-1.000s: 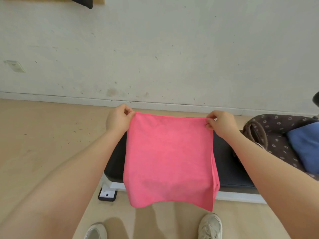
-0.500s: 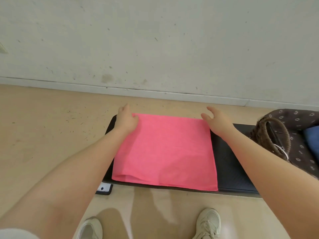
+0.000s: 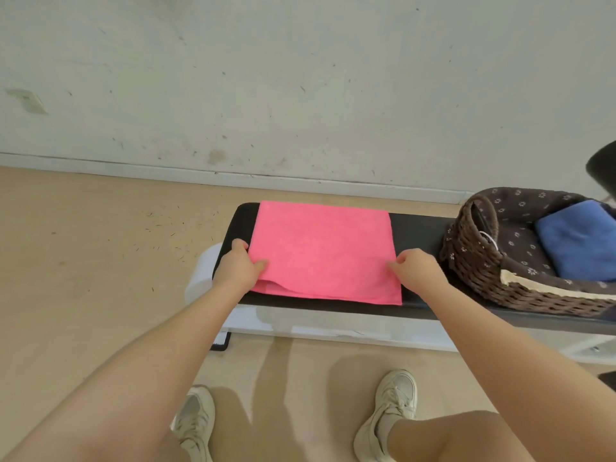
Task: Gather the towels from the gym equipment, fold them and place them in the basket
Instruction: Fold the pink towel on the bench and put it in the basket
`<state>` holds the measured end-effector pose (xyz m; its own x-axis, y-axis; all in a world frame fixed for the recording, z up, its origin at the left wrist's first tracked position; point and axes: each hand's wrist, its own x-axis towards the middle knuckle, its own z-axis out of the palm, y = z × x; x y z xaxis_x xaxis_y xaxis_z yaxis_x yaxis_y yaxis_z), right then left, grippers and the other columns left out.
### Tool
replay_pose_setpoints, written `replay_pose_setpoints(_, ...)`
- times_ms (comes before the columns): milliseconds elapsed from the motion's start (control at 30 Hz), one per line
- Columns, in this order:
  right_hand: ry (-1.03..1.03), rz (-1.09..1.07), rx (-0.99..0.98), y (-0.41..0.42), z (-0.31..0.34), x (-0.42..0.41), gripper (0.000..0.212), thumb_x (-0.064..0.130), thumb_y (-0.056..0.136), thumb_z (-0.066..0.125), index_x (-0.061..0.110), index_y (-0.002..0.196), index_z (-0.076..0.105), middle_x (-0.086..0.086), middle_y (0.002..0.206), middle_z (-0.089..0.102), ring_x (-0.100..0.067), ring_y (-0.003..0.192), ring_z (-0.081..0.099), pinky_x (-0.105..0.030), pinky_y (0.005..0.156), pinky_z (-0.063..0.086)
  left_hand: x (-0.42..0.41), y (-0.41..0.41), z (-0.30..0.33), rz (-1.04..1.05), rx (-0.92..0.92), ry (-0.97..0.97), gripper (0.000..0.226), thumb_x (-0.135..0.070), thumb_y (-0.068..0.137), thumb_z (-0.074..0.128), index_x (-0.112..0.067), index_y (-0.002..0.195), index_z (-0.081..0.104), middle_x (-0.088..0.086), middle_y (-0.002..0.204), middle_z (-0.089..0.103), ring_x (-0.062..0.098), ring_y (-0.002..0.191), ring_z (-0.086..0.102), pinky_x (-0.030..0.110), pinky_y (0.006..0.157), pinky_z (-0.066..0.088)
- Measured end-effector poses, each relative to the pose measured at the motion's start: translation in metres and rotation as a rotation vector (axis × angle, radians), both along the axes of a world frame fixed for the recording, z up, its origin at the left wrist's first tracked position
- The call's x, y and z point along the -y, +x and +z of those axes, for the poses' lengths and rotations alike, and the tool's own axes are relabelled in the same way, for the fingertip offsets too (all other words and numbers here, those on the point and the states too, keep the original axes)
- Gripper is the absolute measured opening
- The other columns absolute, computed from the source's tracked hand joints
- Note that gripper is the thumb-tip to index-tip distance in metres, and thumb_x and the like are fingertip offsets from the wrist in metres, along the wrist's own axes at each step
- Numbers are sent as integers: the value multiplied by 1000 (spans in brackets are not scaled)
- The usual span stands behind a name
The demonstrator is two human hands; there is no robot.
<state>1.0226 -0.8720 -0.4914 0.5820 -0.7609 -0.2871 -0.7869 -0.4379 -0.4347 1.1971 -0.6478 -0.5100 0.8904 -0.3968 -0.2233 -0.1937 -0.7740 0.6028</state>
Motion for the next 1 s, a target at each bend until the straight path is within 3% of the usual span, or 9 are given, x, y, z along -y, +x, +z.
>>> replay_pose_setpoints(100,49,-93,52,-9,-8,-13,11,15,84,60,8,79,54,-7,75,54,-27,78,53,-30,67,41,-13,-9,6,-31,-119,-98,66,-30,83,66,-6,133,30,12,124,52,29,109,54,36,87,44)
replay_pose_setpoints(200,205,-237,106,-18,-13,-22,23,7,80,63,10,63,48,-9,63,51,-28,72,55,-39,71,52,-22,-18,8,-112,-151,-150,69,-28,78,72,-14,130,29,6,114,48,24,100,52,33,81,45)
replay_pose_setpoints(300,412,-406,254,-27,-9,-22,25,1,82,63,6,61,52,-12,62,54,-26,59,56,-39,70,55,-28,-21,3,-171,-90,-136,34,-12,82,65,-14,108,44,3,100,53,21,91,52,26,68,41)
replay_pose_setpoints(400,412,-394,309,-35,-3,-18,22,1,84,62,7,64,56,-11,64,57,-20,57,55,-31,65,53,-34,-19,0,-79,34,-161,3,-9,91,51,-12,92,52,4,87,57,25,82,56,30,69,45)
replay_pose_setpoints(600,328,-354,193,-39,-12,-26,21,6,83,61,8,63,57,-7,62,58,-19,59,57,-39,81,55,-47,-20,-6,-39,-18,-249,17,-6,94,39,-16,91,52,2,82,54,21,69,55,25,60,42)
replay_pose_setpoints(767,423,-403,156,-43,-20,-34,28,18,87,65,1,67,54,-11,62,55,-20,48,51,-27,51,47,-52,-19,-10,20,-176,-314,30,1,94,30,-17,79,49,5,88,56,16,66,58,27,65,43)
replay_pose_setpoints(867,670,-533,237,-46,-15,-39,35,23,89,63,-9,102,59,-29,98,64,-23,33,50,-11,30,36,-50,-18,-9,134,-294,-364,31,0,94,30,-18,78,50,8,95,58,19,76,61,26,68,45)
replay_pose_setpoints(933,759,-579,248,-46,-14,-39,41,27,88,63,-9,107,58,-28,116,62,-19,26,51,-11,29,37,-45,-18,-6,215,-388,-391,20,-9,95,37,-17,84,51,7,98,60,21,86,62,29,74,47)
replay_pose_setpoints(1000,843,-583,244,-43,-16,-40,39,34,91,56,-4,102,59,-19,88,73,-14,32,59,-12,31,40,-40,-16,-3,269,-454,-412,10,-21,95,44,-14,96,51,5,99,60,21,90,62,31,79,48)
